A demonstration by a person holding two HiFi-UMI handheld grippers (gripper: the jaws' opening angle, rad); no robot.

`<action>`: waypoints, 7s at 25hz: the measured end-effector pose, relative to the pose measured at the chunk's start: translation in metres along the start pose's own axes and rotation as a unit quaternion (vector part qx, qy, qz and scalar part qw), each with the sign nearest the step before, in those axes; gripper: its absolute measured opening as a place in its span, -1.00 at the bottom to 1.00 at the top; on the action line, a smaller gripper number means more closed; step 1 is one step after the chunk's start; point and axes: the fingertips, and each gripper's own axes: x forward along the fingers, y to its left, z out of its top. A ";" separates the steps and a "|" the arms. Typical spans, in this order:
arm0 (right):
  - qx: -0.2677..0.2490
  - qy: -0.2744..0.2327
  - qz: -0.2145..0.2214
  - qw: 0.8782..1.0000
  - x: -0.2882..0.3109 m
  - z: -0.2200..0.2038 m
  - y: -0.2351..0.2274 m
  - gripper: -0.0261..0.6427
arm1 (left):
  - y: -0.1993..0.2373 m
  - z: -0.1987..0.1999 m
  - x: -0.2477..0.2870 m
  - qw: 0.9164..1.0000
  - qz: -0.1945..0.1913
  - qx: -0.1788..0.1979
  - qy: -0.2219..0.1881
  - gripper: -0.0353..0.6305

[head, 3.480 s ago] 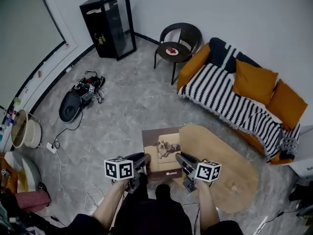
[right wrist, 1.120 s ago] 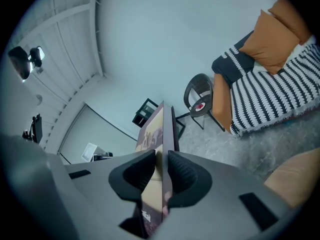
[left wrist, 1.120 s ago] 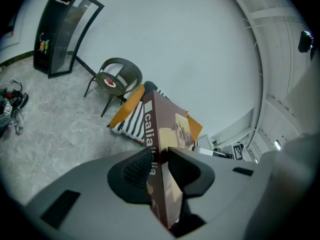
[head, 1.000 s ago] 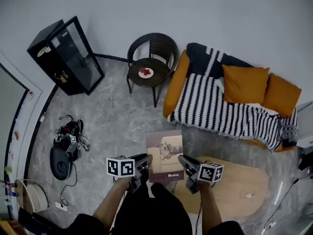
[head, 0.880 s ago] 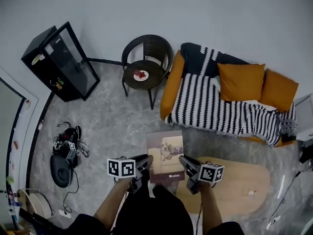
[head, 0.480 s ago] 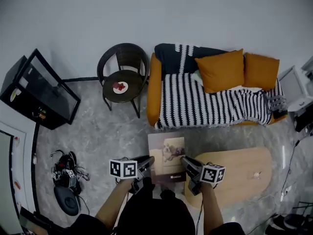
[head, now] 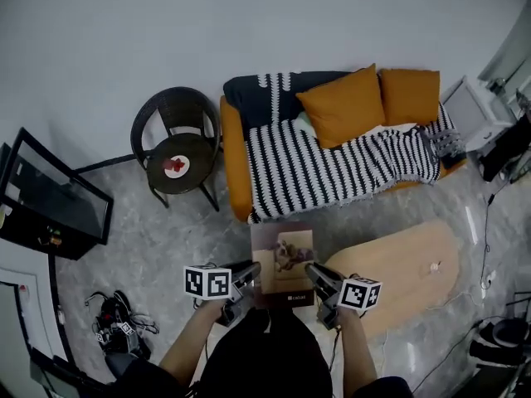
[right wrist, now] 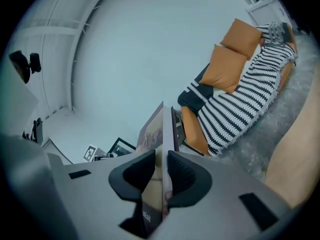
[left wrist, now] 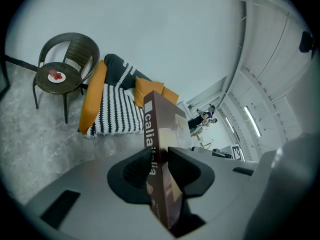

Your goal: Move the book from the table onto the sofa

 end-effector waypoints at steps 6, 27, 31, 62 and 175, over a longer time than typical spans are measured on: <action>0.007 -0.026 -0.017 0.999 0.004 0.034 -0.020 -0.63 | -0.001 0.031 0.033 0.999 -0.015 0.013 0.026 -0.56; 0.044 -0.061 -0.011 0.997 0.005 0.205 -0.119 -0.64 | -0.042 0.168 0.189 0.997 -0.010 0.047 0.068 -0.56; 0.049 -0.071 -0.014 0.996 0.006 0.227 -0.130 -0.64 | -0.046 0.188 0.208 0.996 -0.015 0.052 0.078 -0.56; 0.097 -0.144 -0.066 0.982 0.098 0.379 -0.191 -0.64 | -0.005 0.367 0.320 0.982 -0.071 0.084 0.153 -0.56; -0.119 -0.130 -0.053 0.983 0.142 0.517 -0.259 -0.85 | -0.067 0.459 0.452 0.959 -0.017 0.282 -0.023 -0.85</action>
